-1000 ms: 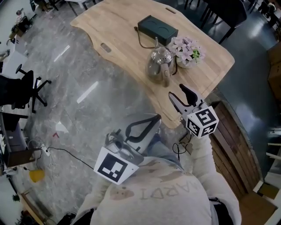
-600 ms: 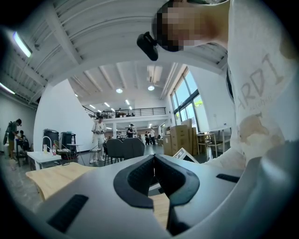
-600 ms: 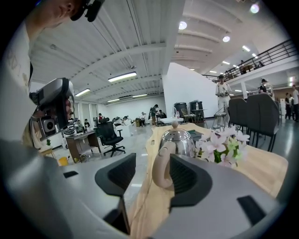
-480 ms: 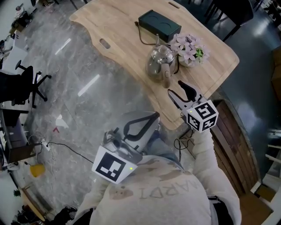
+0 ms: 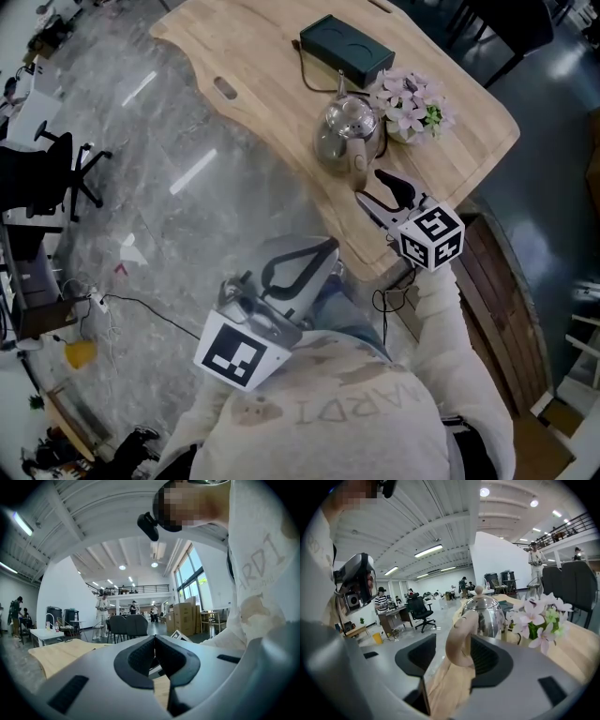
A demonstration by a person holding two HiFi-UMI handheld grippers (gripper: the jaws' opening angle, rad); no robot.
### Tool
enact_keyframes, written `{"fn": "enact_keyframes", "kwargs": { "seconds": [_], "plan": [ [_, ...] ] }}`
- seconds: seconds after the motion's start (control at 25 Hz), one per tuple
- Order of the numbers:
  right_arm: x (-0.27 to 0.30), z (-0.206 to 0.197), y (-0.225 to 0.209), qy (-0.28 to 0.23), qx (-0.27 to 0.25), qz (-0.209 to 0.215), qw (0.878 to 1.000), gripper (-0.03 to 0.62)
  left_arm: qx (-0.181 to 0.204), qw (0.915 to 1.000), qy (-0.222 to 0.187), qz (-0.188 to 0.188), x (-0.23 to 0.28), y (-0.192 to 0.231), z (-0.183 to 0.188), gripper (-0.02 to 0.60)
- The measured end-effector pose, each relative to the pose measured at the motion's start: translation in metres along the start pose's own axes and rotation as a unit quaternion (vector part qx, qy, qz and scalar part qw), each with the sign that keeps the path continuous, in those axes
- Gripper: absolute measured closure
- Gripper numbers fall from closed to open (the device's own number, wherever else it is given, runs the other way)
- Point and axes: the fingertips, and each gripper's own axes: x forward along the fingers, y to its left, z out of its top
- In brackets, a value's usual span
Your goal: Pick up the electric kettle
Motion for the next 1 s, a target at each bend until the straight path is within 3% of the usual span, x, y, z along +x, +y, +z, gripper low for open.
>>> {"fn": "enact_keyframes", "kwargs": {
  "seconds": [1.0],
  "plan": [
    [0.041, -0.010, -0.005, 0.045, -0.011, 0.126, 0.991, 0.381, -0.018, 0.9992, 0.027, 0.025, 0.027, 0.031, -0.022, 0.568]
  ]
}}
